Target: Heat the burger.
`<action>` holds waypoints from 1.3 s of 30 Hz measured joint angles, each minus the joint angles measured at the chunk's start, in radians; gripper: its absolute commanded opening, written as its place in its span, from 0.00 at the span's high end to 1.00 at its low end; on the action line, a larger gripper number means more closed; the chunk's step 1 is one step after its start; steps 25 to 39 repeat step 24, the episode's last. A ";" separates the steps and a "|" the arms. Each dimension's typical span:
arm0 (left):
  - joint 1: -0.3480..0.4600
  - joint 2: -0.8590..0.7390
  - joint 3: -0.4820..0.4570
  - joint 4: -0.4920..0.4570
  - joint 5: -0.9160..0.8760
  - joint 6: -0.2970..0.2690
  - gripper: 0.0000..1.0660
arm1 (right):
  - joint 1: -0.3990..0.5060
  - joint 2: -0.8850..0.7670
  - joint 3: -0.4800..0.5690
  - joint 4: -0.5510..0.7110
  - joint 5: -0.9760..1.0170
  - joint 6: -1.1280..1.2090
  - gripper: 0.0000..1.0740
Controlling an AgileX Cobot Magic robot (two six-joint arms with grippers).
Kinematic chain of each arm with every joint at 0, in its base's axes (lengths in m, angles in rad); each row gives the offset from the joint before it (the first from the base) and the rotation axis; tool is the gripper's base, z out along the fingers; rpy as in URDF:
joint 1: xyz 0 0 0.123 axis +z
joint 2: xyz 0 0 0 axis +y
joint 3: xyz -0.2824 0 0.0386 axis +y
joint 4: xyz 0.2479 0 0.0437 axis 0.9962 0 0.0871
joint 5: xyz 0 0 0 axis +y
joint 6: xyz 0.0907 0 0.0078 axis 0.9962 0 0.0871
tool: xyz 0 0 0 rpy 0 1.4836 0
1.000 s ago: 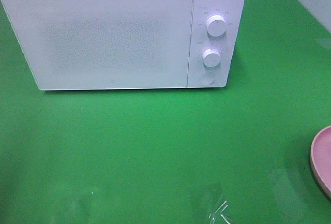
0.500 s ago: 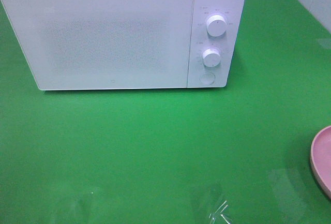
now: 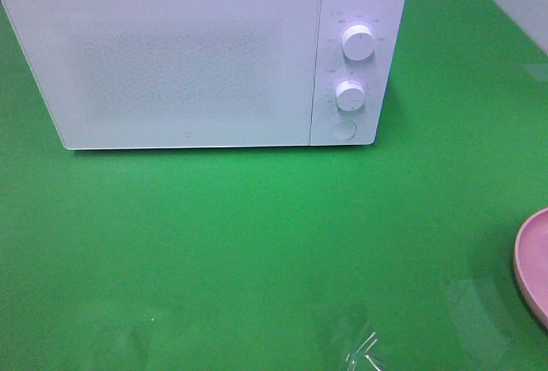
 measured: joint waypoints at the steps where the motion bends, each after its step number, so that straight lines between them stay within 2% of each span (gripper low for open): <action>1: 0.000 0.000 0.000 0.000 0.000 -0.001 0.06 | 0.000 0.000 0.000 0.000 0.000 0.000 0.29; 39: 0.000 0.000 0.000 0.001 0.000 -0.001 0.06 | 0.000 0.000 0.000 0.000 0.000 0.000 0.29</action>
